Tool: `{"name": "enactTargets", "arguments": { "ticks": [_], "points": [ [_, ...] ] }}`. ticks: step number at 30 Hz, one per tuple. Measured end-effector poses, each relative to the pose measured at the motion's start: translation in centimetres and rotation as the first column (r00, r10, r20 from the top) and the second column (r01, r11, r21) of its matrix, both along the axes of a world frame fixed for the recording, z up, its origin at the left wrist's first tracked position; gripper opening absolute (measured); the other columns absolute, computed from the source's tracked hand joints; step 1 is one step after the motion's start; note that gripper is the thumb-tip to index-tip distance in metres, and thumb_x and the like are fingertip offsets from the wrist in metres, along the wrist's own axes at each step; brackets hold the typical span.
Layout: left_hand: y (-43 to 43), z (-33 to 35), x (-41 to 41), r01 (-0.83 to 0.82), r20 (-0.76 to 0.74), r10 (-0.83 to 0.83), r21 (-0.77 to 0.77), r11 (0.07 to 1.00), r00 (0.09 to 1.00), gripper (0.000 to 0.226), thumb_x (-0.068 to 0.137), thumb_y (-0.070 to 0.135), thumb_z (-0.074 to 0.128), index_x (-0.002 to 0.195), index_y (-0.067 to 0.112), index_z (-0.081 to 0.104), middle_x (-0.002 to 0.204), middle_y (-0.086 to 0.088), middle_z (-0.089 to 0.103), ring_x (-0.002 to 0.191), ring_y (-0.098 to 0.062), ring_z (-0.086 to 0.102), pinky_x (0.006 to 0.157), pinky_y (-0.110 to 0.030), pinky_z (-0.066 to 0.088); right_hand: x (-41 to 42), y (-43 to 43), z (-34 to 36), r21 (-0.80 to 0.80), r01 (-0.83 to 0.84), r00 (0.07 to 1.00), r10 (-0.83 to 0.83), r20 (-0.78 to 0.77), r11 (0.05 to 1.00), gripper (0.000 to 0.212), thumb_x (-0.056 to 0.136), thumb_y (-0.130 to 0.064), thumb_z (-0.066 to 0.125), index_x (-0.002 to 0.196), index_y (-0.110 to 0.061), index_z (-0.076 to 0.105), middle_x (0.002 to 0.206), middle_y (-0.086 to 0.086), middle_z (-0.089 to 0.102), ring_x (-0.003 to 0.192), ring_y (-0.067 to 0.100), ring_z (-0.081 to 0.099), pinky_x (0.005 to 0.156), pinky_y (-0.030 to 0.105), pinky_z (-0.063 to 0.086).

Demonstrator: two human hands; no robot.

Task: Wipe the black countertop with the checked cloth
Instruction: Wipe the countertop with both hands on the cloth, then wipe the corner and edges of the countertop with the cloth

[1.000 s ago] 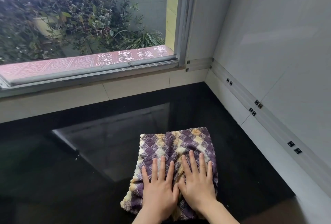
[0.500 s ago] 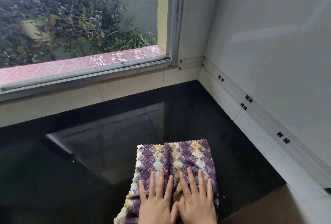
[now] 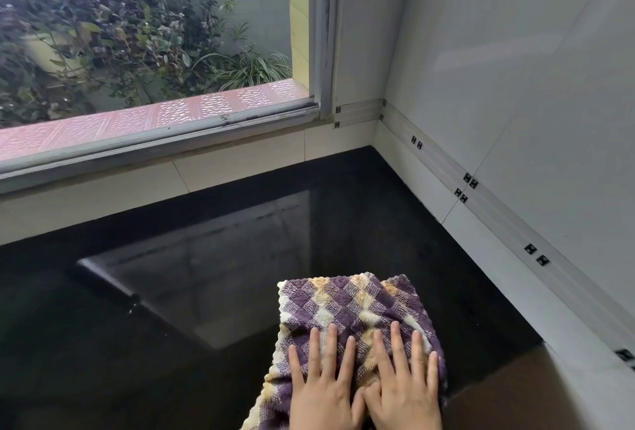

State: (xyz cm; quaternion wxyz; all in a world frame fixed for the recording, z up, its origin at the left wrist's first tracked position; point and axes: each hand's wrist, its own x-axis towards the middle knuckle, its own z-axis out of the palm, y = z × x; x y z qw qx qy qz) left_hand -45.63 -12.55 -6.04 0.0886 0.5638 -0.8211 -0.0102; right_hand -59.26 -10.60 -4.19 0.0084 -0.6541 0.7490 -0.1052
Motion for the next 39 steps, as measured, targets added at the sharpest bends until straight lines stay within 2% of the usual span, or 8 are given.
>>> {"name": "enactTargets", "arguments": {
  "ticks": [5,9,15,20,24,30,34,39],
  "points": [
    [-1.0,0.8,-3.0,0.069,-0.023,-0.068,0.063,0.996,0.997,0.072,0.072,0.062,0.045,0.134,0.025,0.043,0.151,-0.006,0.024,0.143,-0.03,0.001,0.105,-0.058,0.009,-2.6,-0.2,1.1,0.11,0.103,0.993,-0.11,0.051,0.988,0.079,0.059,-0.036,0.038,0.137,-0.02,0.039,0.145,0.01,0.038,0.129,0.041,0.03,0.11,0.052,0.005],
    [-1.3,0.9,-5.7,0.11,-0.075,-0.104,0.085,0.99,0.992,0.088,0.07,0.063,0.046,0.146,0.027,0.019,0.157,-0.005,-0.002,0.143,-0.029,-0.004,0.106,-0.055,0.007,-5.3,-1.6,1.6,0.288,0.196,0.977,-0.211,0.023,0.937,0.066,0.072,-0.041,0.035,0.129,-0.016,0.057,0.138,0.016,0.05,0.127,0.045,0.035,0.099,0.065,0.026],
    [-2.0,1.5,-7.2,0.104,-0.169,-0.078,0.147,0.984,0.982,0.102,0.066,0.058,0.049,0.146,0.015,0.002,0.156,-0.001,-0.008,0.143,-0.02,-0.002,0.108,-0.044,0.009,-5.9,-4.2,2.3,0.394,0.321,0.943,-0.33,-0.045,0.861,0.073,0.09,-0.065,0.011,0.149,-0.026,-0.009,0.158,0.009,-0.011,0.14,0.039,-0.014,0.11,0.057,-0.001],
    [-2.6,2.1,-7.4,0.222,-0.225,-0.176,0.2,0.954,0.958,0.101,0.063,0.057,0.047,0.146,0.02,0.004,0.155,0.0,0.002,0.136,-0.022,0.025,0.107,-0.037,0.012,-7.5,-7.5,2.7,0.355,0.327,0.945,-0.313,-0.099,0.876,0.074,0.091,-0.062,0.017,0.15,-0.022,-0.003,0.158,0.012,-0.005,0.14,0.043,-0.011,0.108,0.062,0.002],
    [-3.2,2.6,-7.8,0.252,-0.219,-0.209,0.192,0.948,0.953,0.103,0.059,0.056,0.043,0.146,0.023,0.0,0.156,-0.001,-0.011,0.14,-0.026,0.012,0.108,-0.035,0.011,-9.8,-11.3,2.9,0.38,0.231,0.973,-0.205,-0.107,0.896,0.073,0.092,-0.058,0.022,0.15,-0.021,0.001,0.158,0.013,-0.006,0.139,0.042,-0.013,0.108,0.062,-0.002],
    [-3.7,2.8,-5.9,0.225,-0.293,-0.196,0.07,0.972,0.936,0.057,0.088,0.051,0.035,0.143,0.039,0.024,0.137,0.003,0.051,0.132,-0.021,0.032,0.106,-0.032,0.02,-11.1,-15.2,2.8,0.361,0.048,0.993,-0.005,-0.119,0.931,0.088,0.073,-0.063,-0.003,0.15,-0.02,0.001,0.158,0.013,-0.008,0.139,0.04,-0.02,0.107,0.06,-0.01],
    [-4.5,2.6,-4.4,0.174,-0.267,-0.146,0.083,0.981,0.952,0.081,0.072,0.051,0.049,0.145,0.037,0.017,0.135,0.002,0.052,0.137,-0.018,0.021,0.107,-0.032,0.017,-10.9,-18.1,2.5,0.372,-0.041,0.986,0.099,-0.138,0.927,0.091,0.07,-0.064,-0.004,0.15,-0.02,-0.001,0.157,0.013,-0.01,0.138,0.04,-0.021,0.108,0.061,-0.008],
    [-5.9,3.0,-3.6,0.186,-0.305,-0.133,0.154,0.97,0.943,0.081,0.072,0.051,0.052,0.145,0.035,0.02,0.141,0.0,0.046,0.136,-0.02,0.026,0.108,-0.033,0.016,-9.4,-21.9,2.4,0.371,-0.05,0.982,0.113,-0.15,0.927,0.09,0.073,-0.065,0.0,0.15,-0.02,0.001,0.157,0.013,-0.009,0.139,0.042,-0.017,0.108,0.062,-0.006]
  ]
}}
